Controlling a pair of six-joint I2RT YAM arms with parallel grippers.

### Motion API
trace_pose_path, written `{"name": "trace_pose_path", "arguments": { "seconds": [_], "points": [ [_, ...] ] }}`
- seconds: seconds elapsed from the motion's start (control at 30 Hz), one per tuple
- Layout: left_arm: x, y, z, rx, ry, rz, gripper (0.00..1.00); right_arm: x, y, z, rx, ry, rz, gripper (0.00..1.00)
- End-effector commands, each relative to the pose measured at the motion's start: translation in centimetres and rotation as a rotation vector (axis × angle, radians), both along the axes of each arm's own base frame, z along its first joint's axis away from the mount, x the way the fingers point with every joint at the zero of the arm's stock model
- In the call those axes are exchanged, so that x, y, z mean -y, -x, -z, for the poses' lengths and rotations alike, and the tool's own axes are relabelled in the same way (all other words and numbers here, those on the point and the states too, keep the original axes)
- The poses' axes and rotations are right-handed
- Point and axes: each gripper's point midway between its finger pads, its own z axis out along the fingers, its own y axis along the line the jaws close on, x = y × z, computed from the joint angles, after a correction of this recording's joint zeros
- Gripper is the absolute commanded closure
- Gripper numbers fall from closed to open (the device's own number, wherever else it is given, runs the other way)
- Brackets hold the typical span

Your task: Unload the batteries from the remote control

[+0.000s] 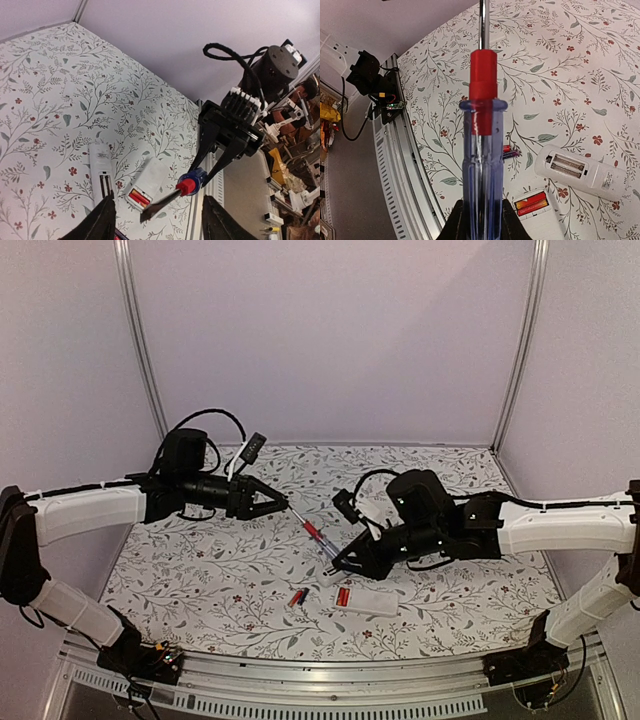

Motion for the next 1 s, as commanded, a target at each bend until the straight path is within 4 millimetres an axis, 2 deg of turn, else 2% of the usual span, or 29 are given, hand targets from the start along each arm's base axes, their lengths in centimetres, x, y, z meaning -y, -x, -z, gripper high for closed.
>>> {"name": "trace_pose_path", "arguments": {
  "seconds": [0.0, 0.1, 0.33, 0.43, 0.57, 0.73, 0.97],
  "points": [
    [0.6, 0.2, -0.9, 0.02, 0.022, 0.03, 0.52, -1.5, 0.1, -1.5, 0.028, -0.052, -0.034, 1.0],
    [0.6, 0.2, -0.9, 0.019, 0.021, 0.029, 0.56, -1.6, 0.0, -1.3, 0.029, -0.047, -0.03, 1.0],
    [0.6, 0.2, -0.8, 0.013, 0.022, 0.035, 0.73, -1.5, -0.2, -1.1, 0.033, -0.04, -0.021, 1.0],
    [0.7, 0.3, -0.8, 0.011, 0.023, 0.04, 0.75, -1.5, -0.3, -1.2, 0.04, -0.042, -0.014, 1.0],
    [0.9, 0.6, -0.6, -0.011, 0.027, 0.067, 0.68, -1.6, -0.5, -1.6, 0.053, -0.059, -0.007, 1.0],
    [1.0, 0.9, -0.7, -0.02, 0.034, 0.091, 0.69, -1.6, -0.7, -1.9, 0.068, -0.071, 0.003, 1.0],
    [1.1, 1.1, -0.8, -0.021, 0.038, 0.1, 0.86, -1.7, -0.9, -1.6, 0.069, -0.065, 0.004, 1.0]
  ]
}}
